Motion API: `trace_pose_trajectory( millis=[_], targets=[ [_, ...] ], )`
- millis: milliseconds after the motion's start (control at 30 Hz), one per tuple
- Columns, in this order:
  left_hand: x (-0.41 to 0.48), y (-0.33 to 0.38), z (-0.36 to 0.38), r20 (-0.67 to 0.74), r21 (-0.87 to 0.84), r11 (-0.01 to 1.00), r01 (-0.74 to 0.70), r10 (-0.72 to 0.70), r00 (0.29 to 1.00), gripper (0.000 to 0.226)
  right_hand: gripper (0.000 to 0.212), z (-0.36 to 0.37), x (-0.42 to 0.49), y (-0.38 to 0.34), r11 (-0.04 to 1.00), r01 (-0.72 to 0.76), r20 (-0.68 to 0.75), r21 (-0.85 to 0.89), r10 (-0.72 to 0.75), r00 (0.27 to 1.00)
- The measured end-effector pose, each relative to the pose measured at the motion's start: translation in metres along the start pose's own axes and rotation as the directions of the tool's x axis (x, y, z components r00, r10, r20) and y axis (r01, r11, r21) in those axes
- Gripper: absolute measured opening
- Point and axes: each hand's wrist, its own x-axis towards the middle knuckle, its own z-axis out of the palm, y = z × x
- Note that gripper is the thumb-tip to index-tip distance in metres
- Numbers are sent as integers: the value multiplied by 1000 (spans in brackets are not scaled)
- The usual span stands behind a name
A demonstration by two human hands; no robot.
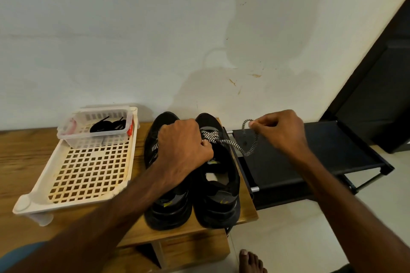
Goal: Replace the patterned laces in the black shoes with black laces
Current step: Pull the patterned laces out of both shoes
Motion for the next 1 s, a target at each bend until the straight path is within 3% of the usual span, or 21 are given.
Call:
trace_pose_trajectory(
  millis=[133,333,467,600,700,800,933,1000],
  targets=[
    [1,1,2,-3,4,1000,-9,9,1000,28,22,18,-7,-8,996,88,81,13,-89,993],
    [-1,-1,8,-69,-74,994,-83,78,995,22,57,33,-17,-25,995,90,210,-40,-79,974],
    [2,4,14,-42,-31,993,-112,110,993,33,56,41,-25,-31,989,126,361,-84,-88,928],
    [6,8,14,16,38,996,-75,75,997,29,47,53,-24,-27,985,112,305,-131,-67,950],
    [9,7,11,-6,58,997,-41,42,999,27,37,51,-16,-24,995,51,295,-86,-23,955],
    [7,7,9,3,81,997,-18,18,1000,30,35,45,-9,-16,995,-102,345,6,93,934],
    [6,8,8,14,122,993,-6,4,1000,34,28,32,-9,-13,930,-302,458,210,180,871],
    [7,7,7,6,131,991,1,-2,1000,33,25,31,-10,-12,917,-314,469,245,171,866]
  ],
)
